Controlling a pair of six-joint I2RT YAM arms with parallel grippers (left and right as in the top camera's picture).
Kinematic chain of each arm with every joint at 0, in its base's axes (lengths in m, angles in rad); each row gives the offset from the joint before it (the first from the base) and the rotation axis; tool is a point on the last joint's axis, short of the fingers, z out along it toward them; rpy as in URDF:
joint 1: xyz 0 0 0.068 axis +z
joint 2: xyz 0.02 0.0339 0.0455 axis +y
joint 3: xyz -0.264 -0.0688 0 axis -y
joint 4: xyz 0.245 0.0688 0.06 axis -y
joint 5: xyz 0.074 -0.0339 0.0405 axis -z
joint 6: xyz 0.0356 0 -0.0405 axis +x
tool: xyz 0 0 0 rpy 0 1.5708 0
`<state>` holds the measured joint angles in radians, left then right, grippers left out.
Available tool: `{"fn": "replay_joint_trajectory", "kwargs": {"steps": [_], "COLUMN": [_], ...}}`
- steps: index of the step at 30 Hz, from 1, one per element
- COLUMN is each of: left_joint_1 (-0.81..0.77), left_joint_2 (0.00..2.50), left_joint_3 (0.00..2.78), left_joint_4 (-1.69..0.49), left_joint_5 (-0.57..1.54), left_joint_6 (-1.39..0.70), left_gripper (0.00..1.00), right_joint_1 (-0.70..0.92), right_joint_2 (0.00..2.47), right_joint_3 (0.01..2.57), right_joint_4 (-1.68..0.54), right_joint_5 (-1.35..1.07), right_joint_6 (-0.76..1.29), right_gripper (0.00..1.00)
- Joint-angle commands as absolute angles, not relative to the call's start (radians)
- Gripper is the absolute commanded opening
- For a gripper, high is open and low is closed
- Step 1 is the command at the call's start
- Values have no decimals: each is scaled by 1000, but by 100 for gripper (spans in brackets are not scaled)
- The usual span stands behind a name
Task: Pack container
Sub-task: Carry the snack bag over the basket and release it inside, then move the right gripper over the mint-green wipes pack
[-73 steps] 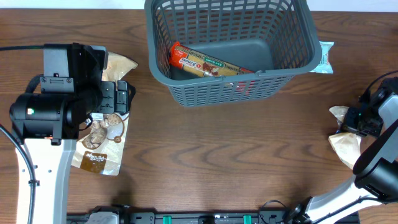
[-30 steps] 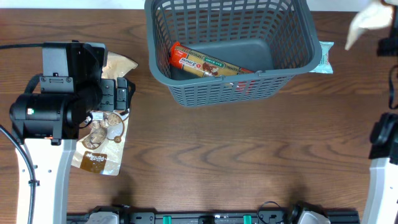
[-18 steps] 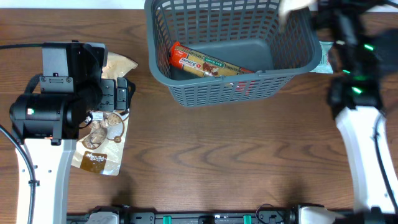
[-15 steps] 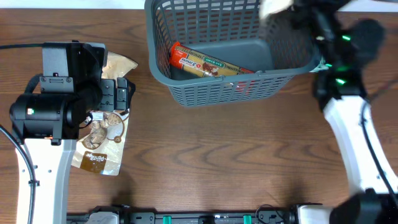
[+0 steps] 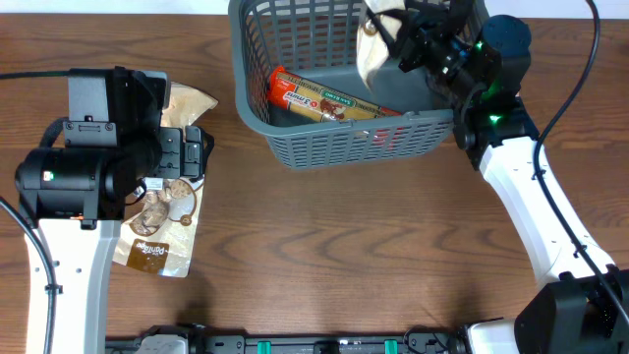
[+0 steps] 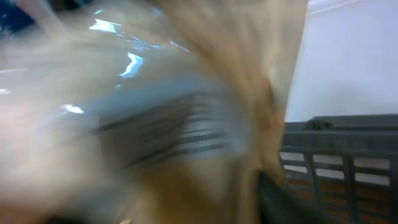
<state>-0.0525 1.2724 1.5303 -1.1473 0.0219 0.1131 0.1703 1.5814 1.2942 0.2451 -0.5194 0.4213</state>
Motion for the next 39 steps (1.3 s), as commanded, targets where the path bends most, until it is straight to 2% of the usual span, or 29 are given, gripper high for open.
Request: {"fn": "replay_joint_trajectory", "kwargs": {"steps": [1,2,6,11,14,17,23,30,34,39], "left_joint_1": [-52,-52,-52,-52,-52,-52,-52,-52,-52,-52], "left_joint_2": [1273,1273,1273,1273,1273,1273,1273,1273,1273,1273], "left_joint_3": [1536,1536,1536,1536,1536,1536,1536,1536,1536,1536], "left_joint_4": [-1150,-1150,-1151,-1151,-1151,-1151,-1151,-1150,-1146,-1147], "left_joint_5": [14,14,14,14,14,14,14,14,14,14], "left_joint_6": [131,131,131,134,138,138,138,139,139,139], "left_gripper": [99,98,99,99,99,99,99,99,99,99], "right_joint_1": [175,173,169,165,146,110,-75,-351,-406,-400], "right_joint_2": [1580,1580,1579,1565,1551,1549,1549,1560,1588,1676], "right_joint_3": [1325,1334,1391,1580,1758,1960,2182,2198,2151,2039], "right_joint_4": [245,241,181,-23,-217,-466,-855,-1232,-1358,-1368], "right_joint_5": [-584,-599,-611,-609,-561,-408,-152,-112,-112,-112], "right_joint_6": [358,348,322,211,91,-14,-15,-47,-111,-134], "right_gripper": [93,99,99,99,99,99,99,99,99,99]}}
